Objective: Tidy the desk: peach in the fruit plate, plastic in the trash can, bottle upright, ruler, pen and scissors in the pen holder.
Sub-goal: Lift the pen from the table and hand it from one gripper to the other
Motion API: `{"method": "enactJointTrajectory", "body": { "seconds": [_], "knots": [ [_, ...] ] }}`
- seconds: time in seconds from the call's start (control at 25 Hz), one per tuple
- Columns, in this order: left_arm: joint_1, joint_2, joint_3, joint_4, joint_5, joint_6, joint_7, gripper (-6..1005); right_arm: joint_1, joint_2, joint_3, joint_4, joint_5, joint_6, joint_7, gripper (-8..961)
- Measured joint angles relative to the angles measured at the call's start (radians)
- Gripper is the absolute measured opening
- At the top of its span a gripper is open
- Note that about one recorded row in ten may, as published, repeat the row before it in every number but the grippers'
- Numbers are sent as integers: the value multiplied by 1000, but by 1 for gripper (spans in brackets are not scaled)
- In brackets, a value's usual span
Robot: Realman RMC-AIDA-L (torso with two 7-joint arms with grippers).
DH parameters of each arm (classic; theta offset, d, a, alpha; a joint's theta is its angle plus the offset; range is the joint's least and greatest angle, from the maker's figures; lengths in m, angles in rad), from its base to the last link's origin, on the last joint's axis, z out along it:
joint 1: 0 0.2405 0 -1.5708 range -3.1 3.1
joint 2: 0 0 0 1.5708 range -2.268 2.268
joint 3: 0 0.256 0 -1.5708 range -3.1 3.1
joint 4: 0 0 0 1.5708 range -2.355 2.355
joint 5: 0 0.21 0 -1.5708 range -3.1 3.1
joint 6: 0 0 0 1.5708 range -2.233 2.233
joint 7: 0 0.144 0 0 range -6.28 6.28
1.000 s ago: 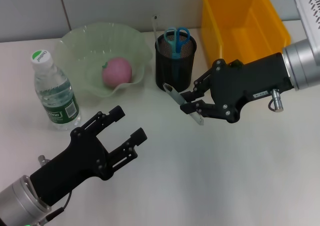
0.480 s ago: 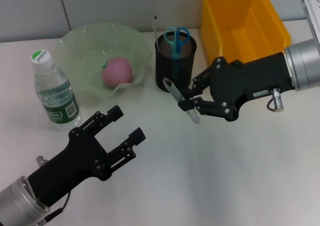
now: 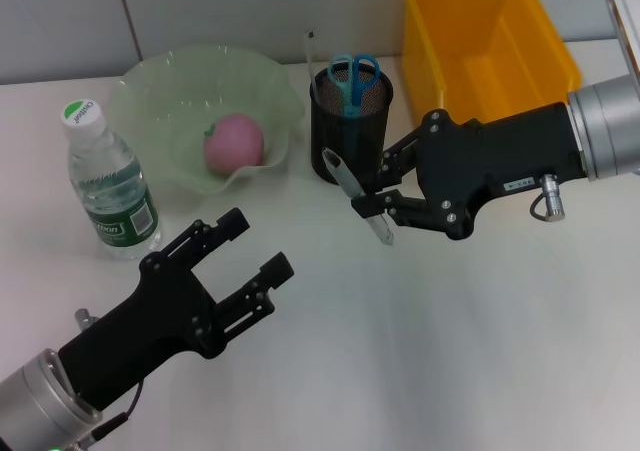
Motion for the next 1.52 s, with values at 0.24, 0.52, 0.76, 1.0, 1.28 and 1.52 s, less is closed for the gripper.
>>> {"method": "enactJointTrajectory", "body": {
  "seconds": [0.24, 0.52, 0.76, 1.0, 1.28, 1.52],
  "knots": [
    [-1, -1, 0, 7, 1, 4, 0, 750, 0, 0, 0, 11, 1, 1, 0, 120],
    [1, -3, 0, 8, 2, 7, 1, 751, 0, 3, -3, 31, 15, 1, -1, 120],
    [4, -4, 1, 8, 6, 13, 10, 751, 0, 3, -4, 53, 25, 7, -1, 120],
    [4, -5, 2, 6, 6, 28, 10, 750, -11, 5, 0, 83, 77, 23, -1, 120],
    [4, -5, 2, 6, 3, 30, 11, 750, -33, 5, -2, 109, 133, 35, 8, 120],
    [2, -5, 2, 7, 0, 32, 11, 751, -35, 3, 1, 146, 180, 77, 36, 120]
  ]
}}
